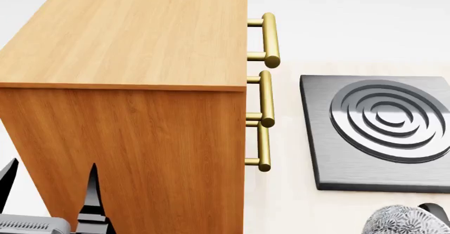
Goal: Put the bowl on the top of the cabinet.
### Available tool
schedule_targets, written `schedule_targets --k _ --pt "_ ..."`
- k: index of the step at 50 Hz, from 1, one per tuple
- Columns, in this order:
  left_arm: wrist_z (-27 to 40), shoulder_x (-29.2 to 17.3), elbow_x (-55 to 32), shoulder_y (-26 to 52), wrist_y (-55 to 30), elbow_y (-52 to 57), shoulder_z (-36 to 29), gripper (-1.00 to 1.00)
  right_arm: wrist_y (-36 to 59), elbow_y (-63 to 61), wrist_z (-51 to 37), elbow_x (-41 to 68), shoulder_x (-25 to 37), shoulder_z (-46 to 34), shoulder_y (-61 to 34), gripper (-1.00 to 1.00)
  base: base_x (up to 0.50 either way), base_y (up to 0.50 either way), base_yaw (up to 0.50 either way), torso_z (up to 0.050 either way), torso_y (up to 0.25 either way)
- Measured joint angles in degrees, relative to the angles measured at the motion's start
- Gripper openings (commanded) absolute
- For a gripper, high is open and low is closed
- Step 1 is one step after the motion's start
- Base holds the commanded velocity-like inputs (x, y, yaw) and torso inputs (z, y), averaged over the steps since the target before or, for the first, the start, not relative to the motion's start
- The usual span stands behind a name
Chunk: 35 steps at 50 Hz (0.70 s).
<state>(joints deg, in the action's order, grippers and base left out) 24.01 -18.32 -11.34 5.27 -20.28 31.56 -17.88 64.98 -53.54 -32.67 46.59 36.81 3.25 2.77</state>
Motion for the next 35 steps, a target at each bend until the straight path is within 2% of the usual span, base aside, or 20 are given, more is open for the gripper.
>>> schedule_targets --k 13,23,35 --pt "0.2 -0.1 -0.2 0.0 0.1 -0.1 -0.2 1.00 4.7 -3.7 -4.5 9.5 0.1 3.3 -6.6 -1.00 0.00 0.00 0.00 0.000 0.000" --pt "0.3 -0.2 -0.3 0.0 0.4 -0.4 -0.3 1.00 11.4 -2.7 -15.2 24.5 0.2 4.1 -18.5 -1.00 0.00 0.00 0.00 0.000 0.000" --pt "0.3 -0.3 -0.5 0.1 1.0 -1.3 -0.5 1.00 16.0 4.3 -28.9 40.4 0.1 -1.2 -36.1 -1.00 0.00 0.00 0.00 0.000 0.001"
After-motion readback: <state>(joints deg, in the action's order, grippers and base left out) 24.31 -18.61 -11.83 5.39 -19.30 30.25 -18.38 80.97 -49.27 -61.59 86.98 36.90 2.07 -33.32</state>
